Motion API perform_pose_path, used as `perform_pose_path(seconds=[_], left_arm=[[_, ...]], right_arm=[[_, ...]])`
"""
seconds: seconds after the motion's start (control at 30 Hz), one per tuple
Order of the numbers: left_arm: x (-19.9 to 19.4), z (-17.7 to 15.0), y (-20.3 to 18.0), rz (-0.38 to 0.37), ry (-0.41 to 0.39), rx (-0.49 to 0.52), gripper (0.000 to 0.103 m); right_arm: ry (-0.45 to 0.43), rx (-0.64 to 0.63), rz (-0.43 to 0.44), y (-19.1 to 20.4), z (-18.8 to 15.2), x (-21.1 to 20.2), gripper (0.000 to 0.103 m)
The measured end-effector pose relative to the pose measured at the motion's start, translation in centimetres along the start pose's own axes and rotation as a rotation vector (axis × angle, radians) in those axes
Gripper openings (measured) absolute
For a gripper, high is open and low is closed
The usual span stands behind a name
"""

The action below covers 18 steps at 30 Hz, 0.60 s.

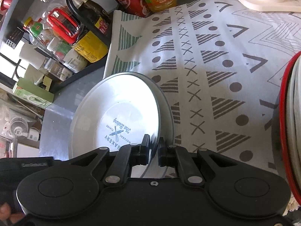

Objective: Organize plates and bowls
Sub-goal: 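Lower the 'Bakery' plate onto the stack and open both grippers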

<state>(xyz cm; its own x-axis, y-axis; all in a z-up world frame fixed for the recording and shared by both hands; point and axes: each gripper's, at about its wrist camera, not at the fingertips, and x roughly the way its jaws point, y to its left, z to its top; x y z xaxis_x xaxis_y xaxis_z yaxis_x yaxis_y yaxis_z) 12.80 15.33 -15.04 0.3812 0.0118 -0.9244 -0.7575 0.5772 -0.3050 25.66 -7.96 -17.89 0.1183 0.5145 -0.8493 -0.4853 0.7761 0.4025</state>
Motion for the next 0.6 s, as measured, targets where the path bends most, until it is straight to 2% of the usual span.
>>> perform_pose_path(seconds=[0.1, 0.3, 0.47, 0.6], left_arm=[[-0.7, 0.2, -0.2, 0.018, -0.035, 0.03, 0.023], [-0.2, 0.5, -0.3, 0.008, -0.03, 0.025, 0.023], [-0.1, 0.9, 0.0, 0.0, -0.024, 0.011, 0.023], [-0.6, 0.9, -0.4, 0.027, -0.041, 0.034, 0.027]], right_arm=[[-0.001, 0.01, -0.013, 0.2, 0.2, 0.2, 0.009], [0.009, 0.011, -0.04, 0.6, 0.1, 0.5, 0.01], [0.011, 0.034, -0.023, 0.6, 0.1, 0.0, 0.021], [-0.007, 0.039, -0.008, 0.8, 0.0, -1.1, 0.032]])
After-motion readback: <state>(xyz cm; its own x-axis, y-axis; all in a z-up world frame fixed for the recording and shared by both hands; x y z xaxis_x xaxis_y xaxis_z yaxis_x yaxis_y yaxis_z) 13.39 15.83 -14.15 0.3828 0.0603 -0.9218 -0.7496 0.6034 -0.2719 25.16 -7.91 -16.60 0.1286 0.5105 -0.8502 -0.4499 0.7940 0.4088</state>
